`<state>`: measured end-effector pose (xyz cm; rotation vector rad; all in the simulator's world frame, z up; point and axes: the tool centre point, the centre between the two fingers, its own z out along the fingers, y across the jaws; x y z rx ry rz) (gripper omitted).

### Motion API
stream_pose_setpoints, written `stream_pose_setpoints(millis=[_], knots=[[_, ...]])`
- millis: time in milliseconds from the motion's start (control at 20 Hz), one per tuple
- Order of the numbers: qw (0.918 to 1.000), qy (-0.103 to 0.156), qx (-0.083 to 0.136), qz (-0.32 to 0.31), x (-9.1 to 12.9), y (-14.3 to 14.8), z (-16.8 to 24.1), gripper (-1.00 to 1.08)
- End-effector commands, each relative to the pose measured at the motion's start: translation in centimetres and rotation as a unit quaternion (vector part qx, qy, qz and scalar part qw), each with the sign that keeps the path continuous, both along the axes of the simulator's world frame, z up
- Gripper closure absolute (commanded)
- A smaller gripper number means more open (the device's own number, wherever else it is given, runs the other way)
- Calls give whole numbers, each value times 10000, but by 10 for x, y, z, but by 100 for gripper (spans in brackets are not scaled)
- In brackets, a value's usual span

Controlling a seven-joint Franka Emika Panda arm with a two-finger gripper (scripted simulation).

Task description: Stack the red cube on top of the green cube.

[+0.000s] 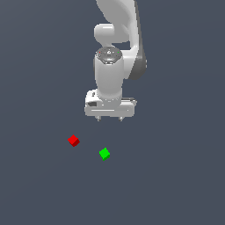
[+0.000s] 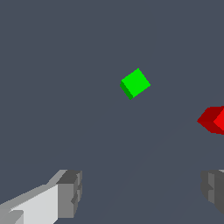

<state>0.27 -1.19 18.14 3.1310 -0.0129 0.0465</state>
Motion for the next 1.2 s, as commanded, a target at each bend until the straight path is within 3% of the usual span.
stream_pose_setpoints(millis=[0,350,700,850,1150], knots=[[10000,0,0,0,0,0,0,-92],[9997,8,3,-238,7,-13,-8,-92],[9951,34,16,-986,25,-55,-32,-92],[9888,51,28,-1489,33,-85,-49,-92],[9684,87,59,-2493,39,-146,-82,-92]])
